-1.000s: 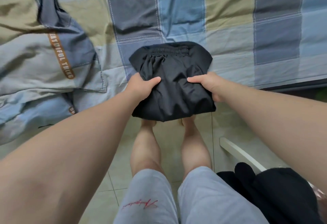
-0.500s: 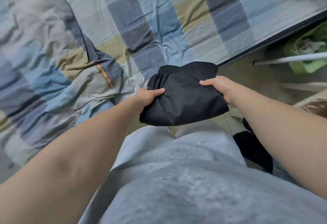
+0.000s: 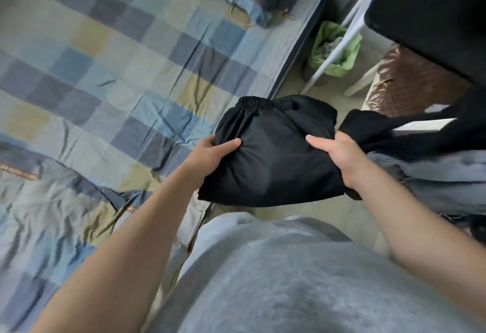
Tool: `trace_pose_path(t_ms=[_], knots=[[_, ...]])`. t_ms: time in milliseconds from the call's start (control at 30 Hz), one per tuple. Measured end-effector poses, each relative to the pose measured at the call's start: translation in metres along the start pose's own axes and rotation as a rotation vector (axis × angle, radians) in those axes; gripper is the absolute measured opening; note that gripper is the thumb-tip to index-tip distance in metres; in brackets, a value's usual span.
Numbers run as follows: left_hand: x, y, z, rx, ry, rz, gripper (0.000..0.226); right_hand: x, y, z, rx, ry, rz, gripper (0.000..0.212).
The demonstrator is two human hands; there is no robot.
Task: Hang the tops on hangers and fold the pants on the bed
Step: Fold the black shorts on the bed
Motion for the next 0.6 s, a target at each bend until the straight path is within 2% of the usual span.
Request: trace_pose_path(t_ms=[100,267,400,500,600], knots=[[-0.053,-0.017,-0.044,-0.17,0.105,0.038,0.031,0.054,-0.025,0.023,0.153,0.088,-0.069,0.049],[-0.166,-0.06,-0.09,-0.419,0.268,0.088,0.051,0.162,-0.08,0.048,0.378,0.162,-0.137,0.043],[-0.271,-0.101,-0.102,-0.593,0.342,0.135,0.043,0.263,-0.132,0.047,0.504,0.202,-0.22,0.04],[-0.356,-0.128,-0.102,-0.716,0.407,0.199,0.046,0.342,-0.173,0.034,0.572,0.234,-0.31,0.035],[-0.439,-0.155,-0.1,-0.806,0.472,0.271,0.037,0.414,-0.213,0.015,0.627,0.276,-0.417,0.042]])
Point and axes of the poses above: each hand's wrist, its own y-axis towards the middle knuckle, its own x-axis out of the back of the hand, z = x × y, the point moved 5 cm from there along y, towards the middle knuckle, and after that the axes turned 6 degrees about x, right-handed, at the moved point
